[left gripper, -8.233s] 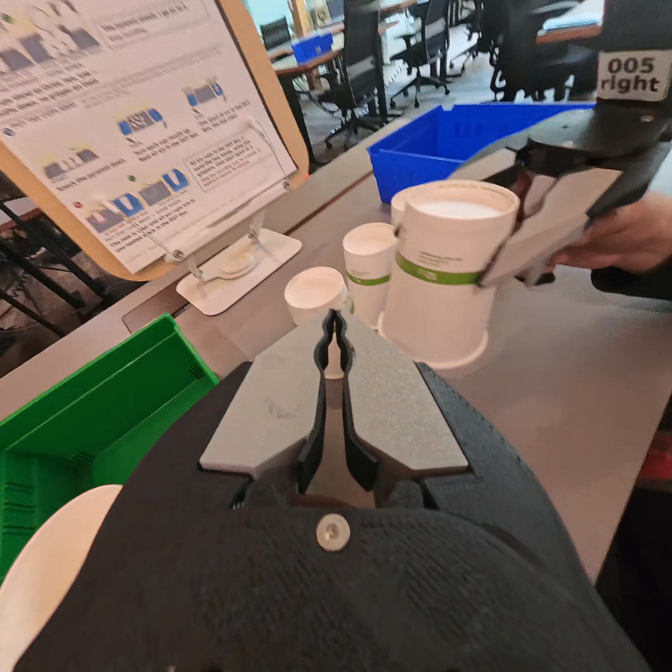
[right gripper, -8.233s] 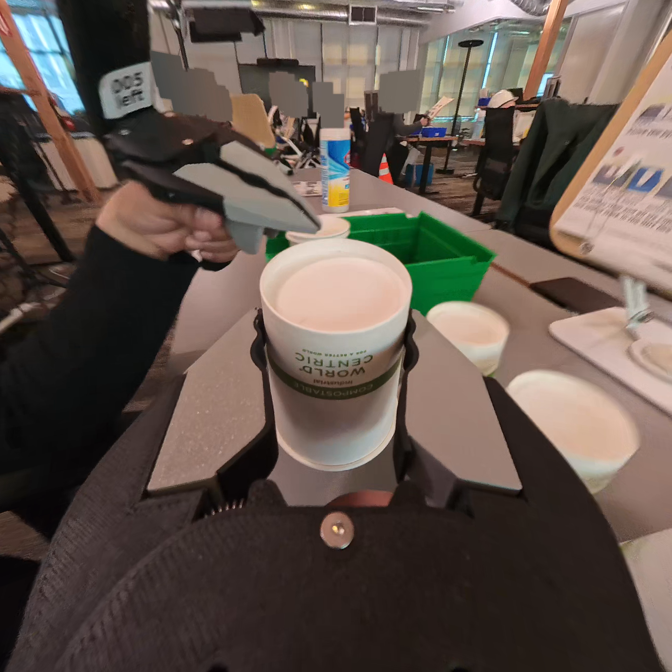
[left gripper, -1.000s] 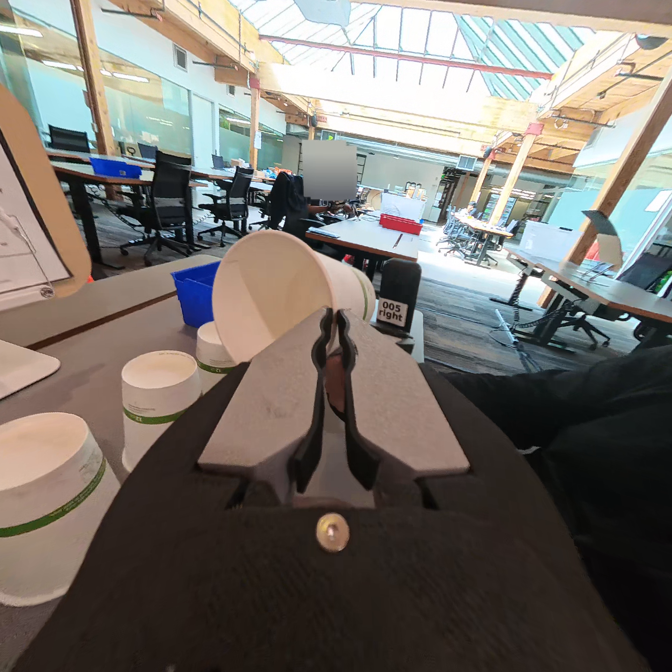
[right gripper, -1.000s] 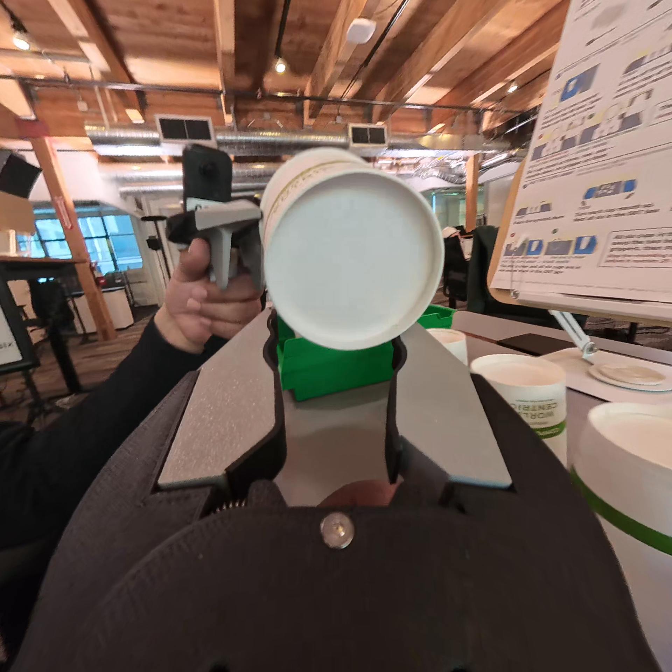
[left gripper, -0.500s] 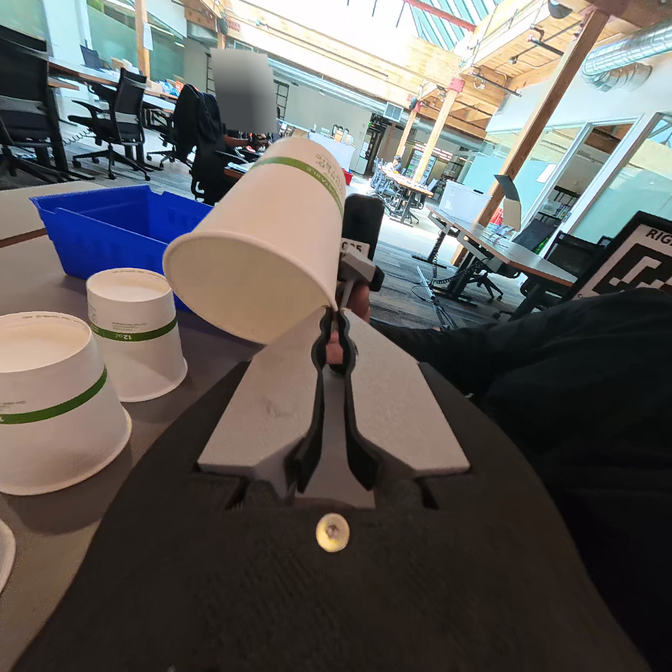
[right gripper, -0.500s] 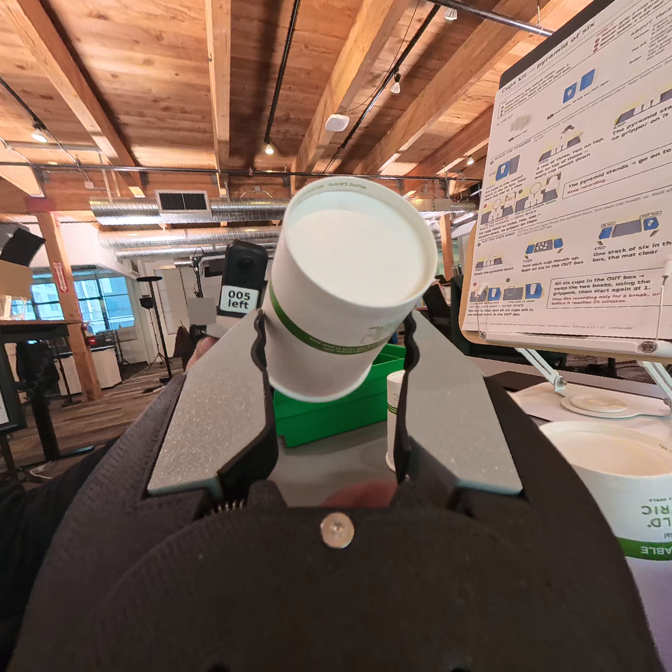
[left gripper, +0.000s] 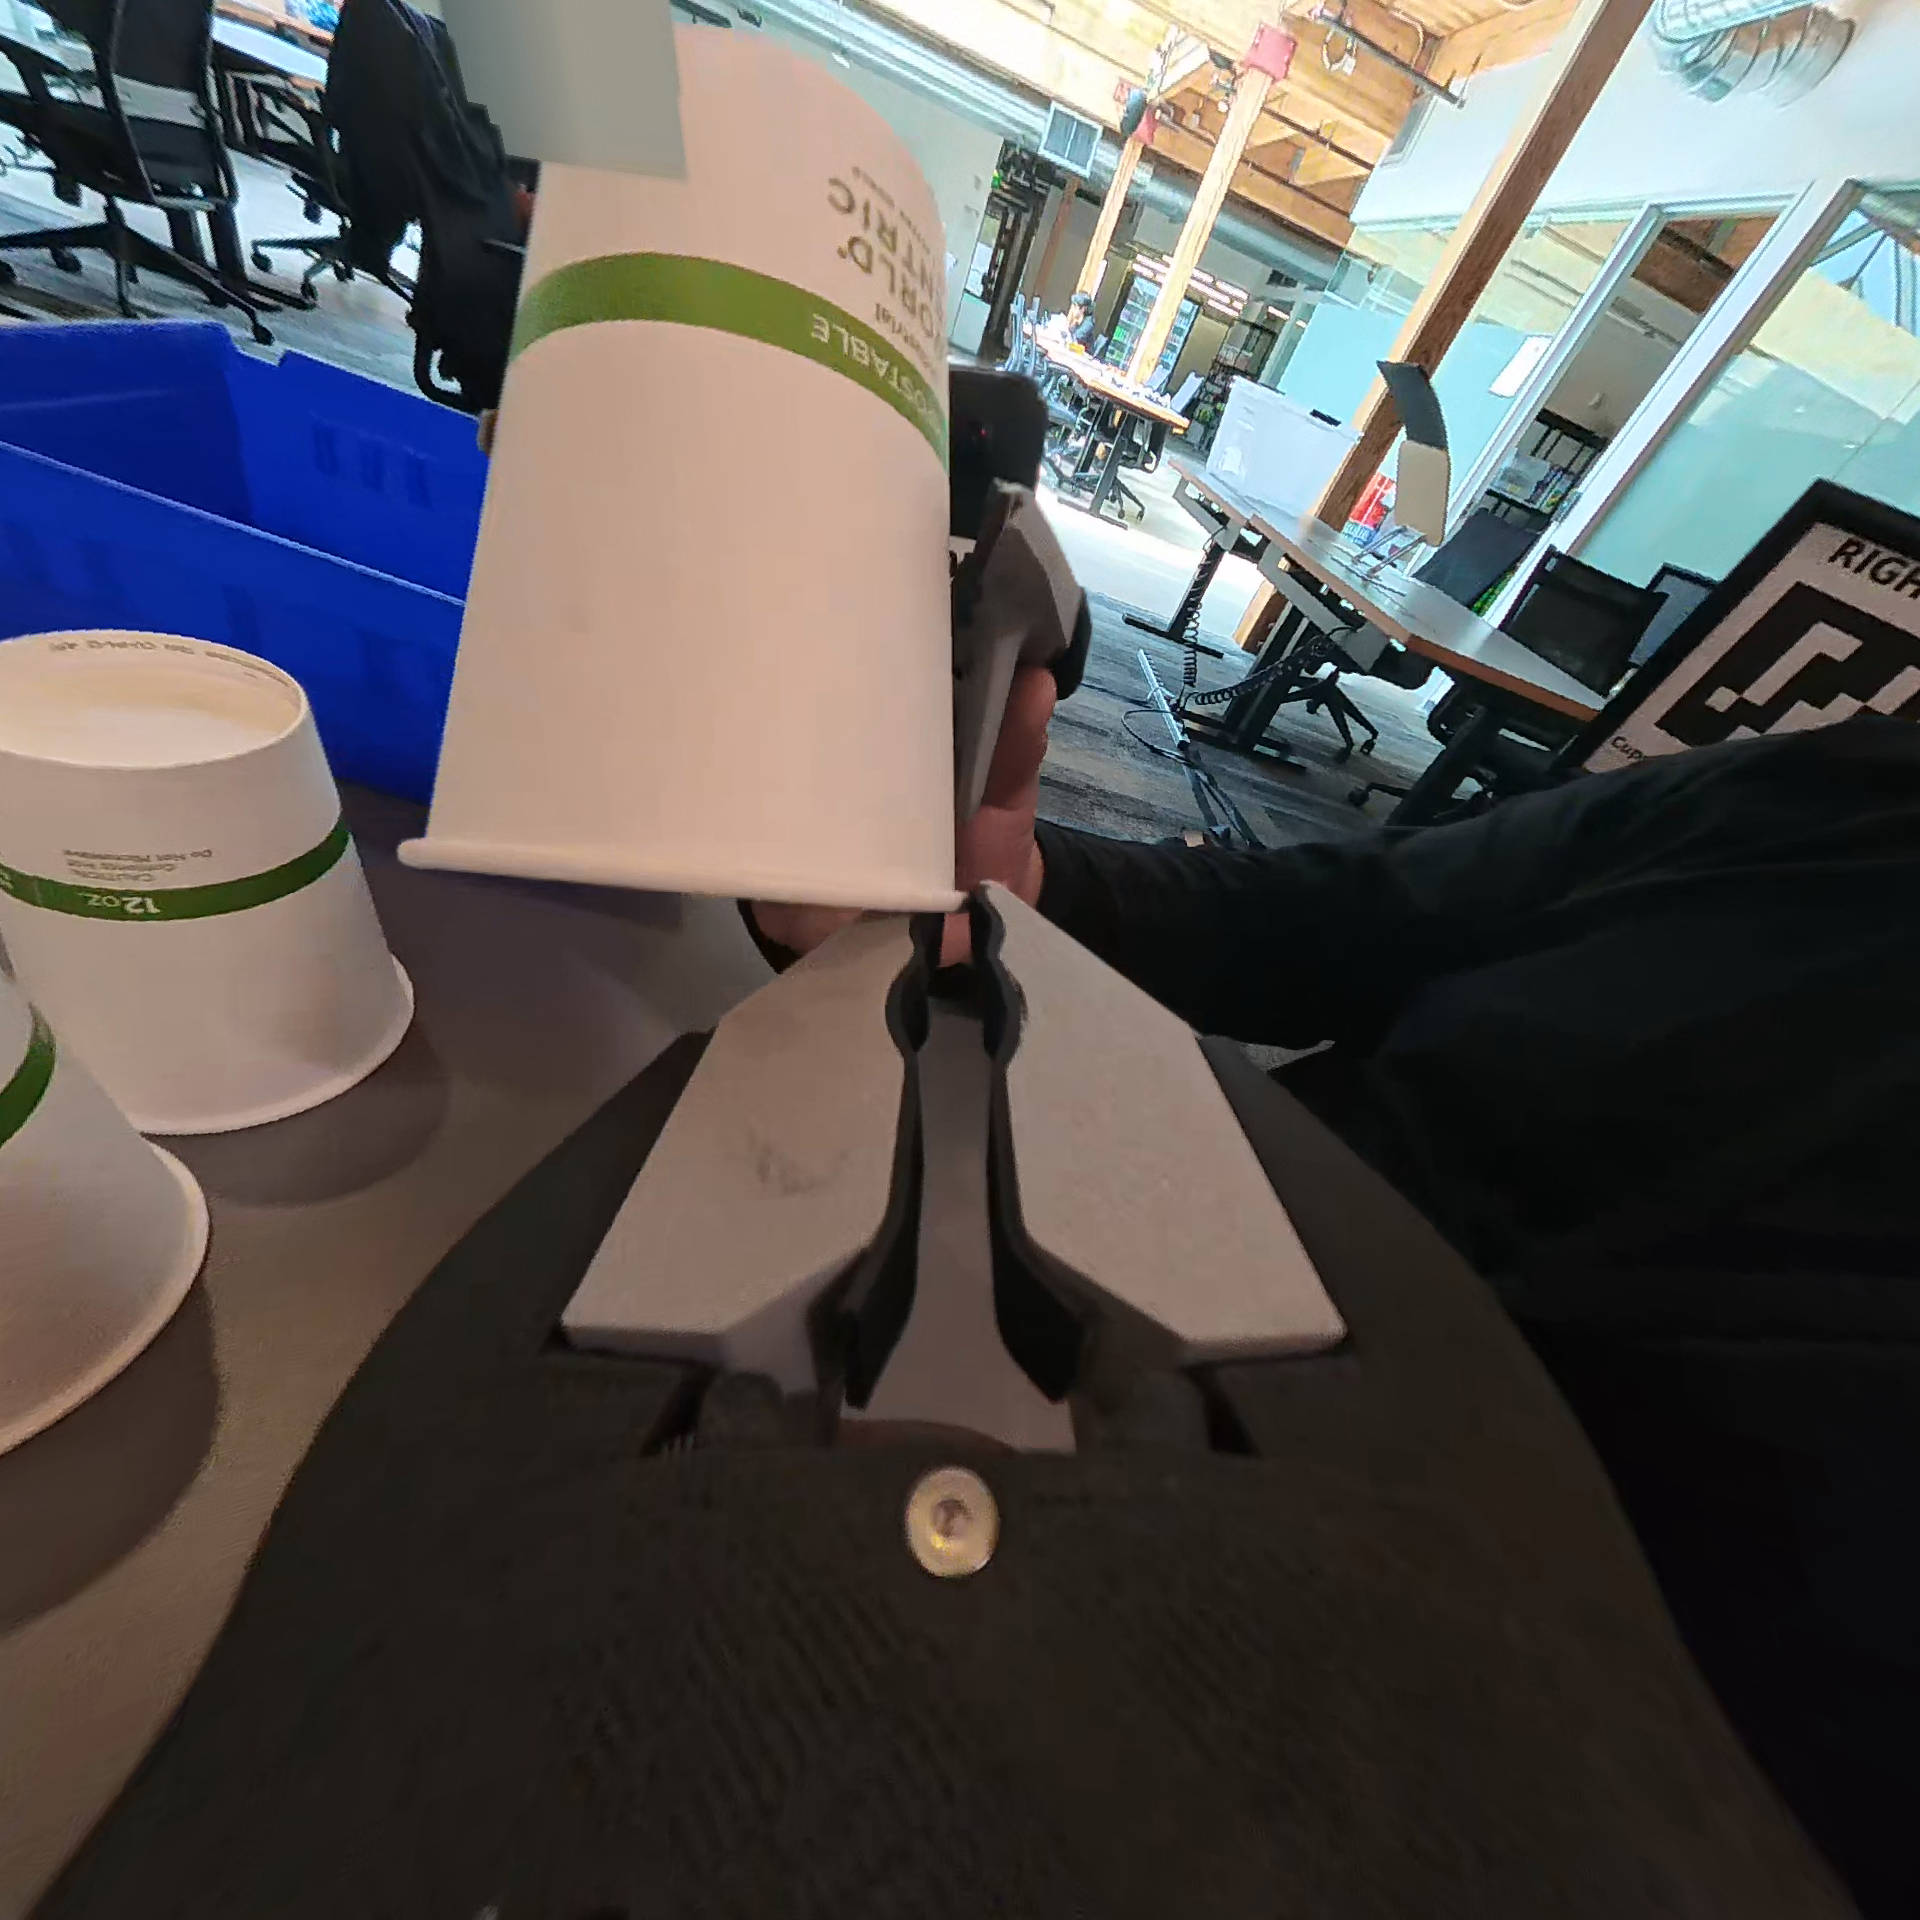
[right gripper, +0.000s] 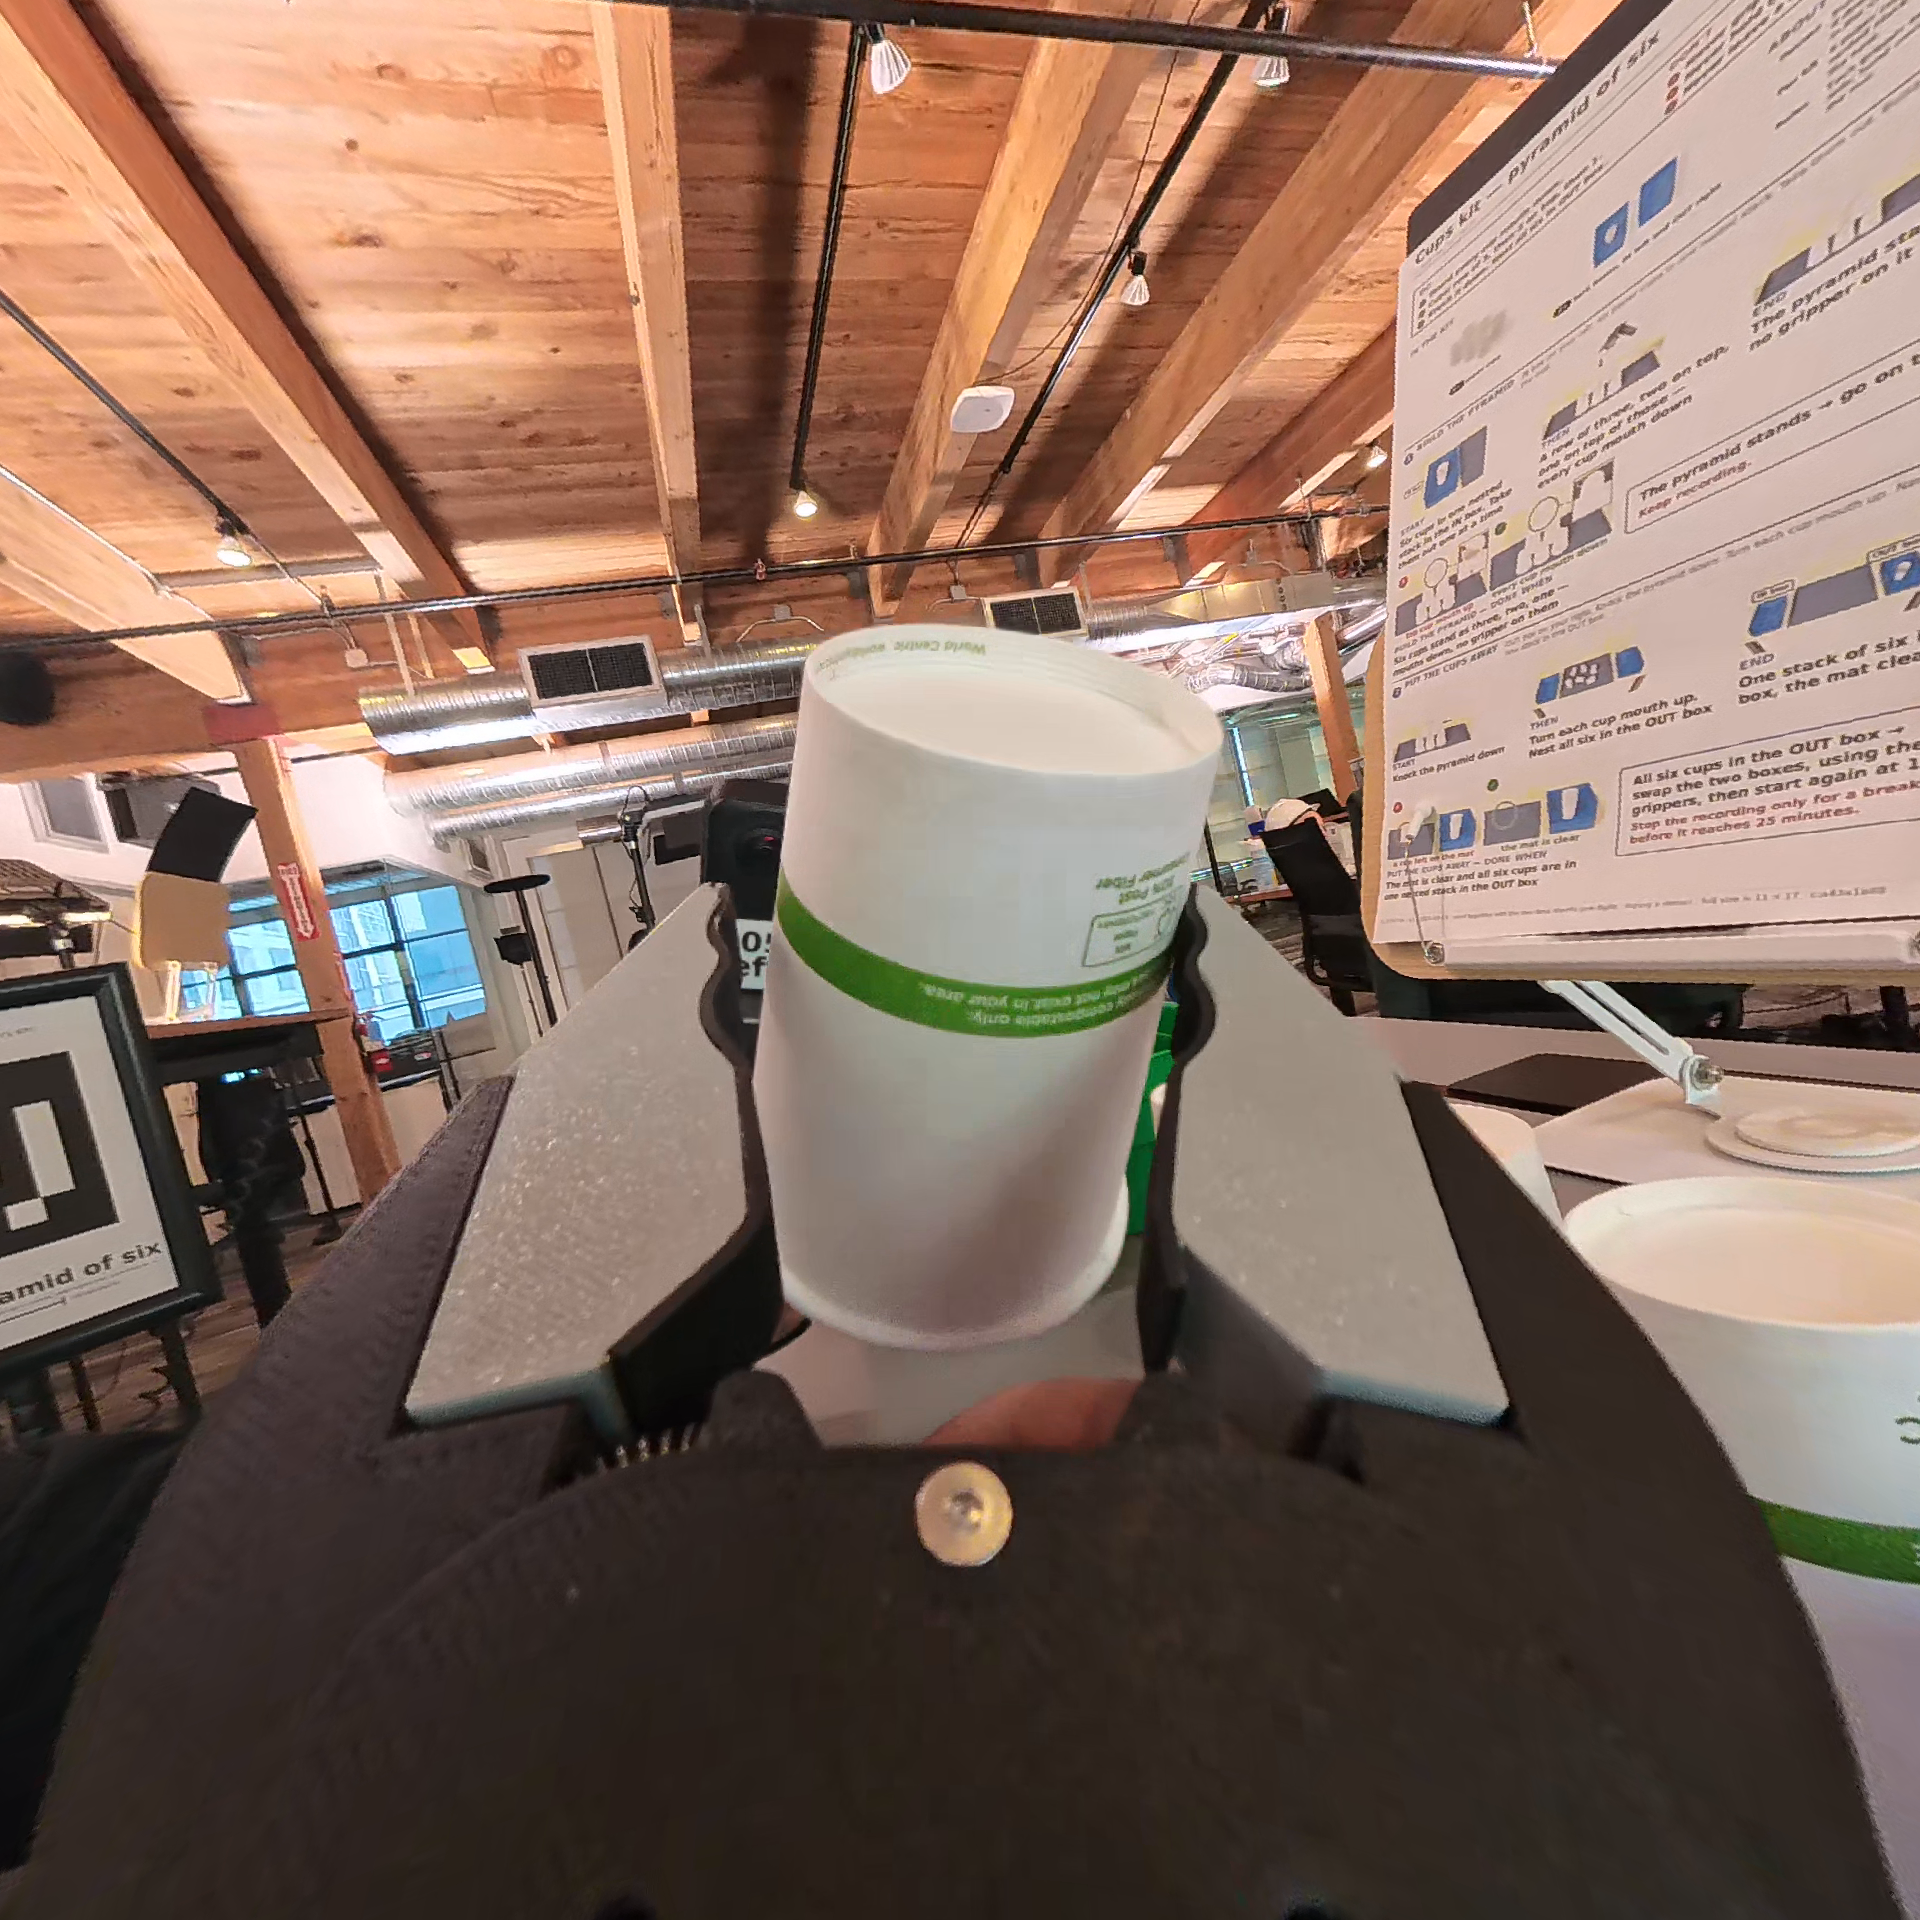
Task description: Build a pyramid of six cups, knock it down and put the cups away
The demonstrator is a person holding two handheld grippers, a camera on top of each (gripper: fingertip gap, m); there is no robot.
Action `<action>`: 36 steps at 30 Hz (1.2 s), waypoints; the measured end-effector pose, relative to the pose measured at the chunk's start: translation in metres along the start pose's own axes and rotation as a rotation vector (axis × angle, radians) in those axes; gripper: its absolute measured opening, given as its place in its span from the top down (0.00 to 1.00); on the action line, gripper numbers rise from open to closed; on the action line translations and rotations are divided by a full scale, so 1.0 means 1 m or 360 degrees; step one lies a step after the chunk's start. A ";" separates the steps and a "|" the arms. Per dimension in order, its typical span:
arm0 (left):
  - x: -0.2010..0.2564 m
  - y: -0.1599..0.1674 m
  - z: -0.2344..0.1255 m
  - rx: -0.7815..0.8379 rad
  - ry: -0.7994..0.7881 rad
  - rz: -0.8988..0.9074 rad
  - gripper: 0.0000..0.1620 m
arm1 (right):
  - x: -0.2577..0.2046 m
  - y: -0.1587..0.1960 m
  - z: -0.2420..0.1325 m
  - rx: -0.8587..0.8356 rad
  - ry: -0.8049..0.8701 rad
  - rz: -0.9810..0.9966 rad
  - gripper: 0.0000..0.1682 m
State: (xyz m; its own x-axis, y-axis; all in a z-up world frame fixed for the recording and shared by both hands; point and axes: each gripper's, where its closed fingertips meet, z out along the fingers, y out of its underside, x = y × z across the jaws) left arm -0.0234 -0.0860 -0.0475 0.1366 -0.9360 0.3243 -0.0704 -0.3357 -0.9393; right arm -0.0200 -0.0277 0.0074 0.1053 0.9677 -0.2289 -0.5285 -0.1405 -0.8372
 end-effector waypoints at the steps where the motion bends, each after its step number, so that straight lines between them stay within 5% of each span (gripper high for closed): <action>1: 0.000 0.002 0.002 -0.0014 0.0007 -0.0003 0.99 | 0.000 0.000 0.000 -0.0004 0.0001 -0.0002 0.52; 16: -0.006 0.012 0.004 -0.0107 -0.0062 0.0054 0.95 | 0.003 0.008 -0.002 -0.0120 -0.0021 -0.0022 0.55; 22: -0.044 0.001 -0.045 -0.0095 -0.0541 0.0190 0.86 | 0.009 -0.001 -0.007 -0.0073 0.0052 -0.0079 0.55; 29: -0.102 -0.046 -0.129 0.0414 -0.1227 0.0102 0.89 | 0.013 0.001 -0.007 -0.0097 0.0106 -0.0128 0.55; 36: -0.151 -0.030 -0.160 0.0474 -0.1618 -0.0041 0.91 | 0.012 -0.001 -0.007 -0.0083 0.0099 -0.0128 0.55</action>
State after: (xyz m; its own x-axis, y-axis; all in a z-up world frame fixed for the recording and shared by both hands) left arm -0.2003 0.0487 -0.0500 0.9070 -0.3543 0.2277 0.1705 -0.1857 -0.9677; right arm -0.0121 -0.0176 0.0017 0.1985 0.9617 -0.1890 -0.4716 -0.0753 -0.8786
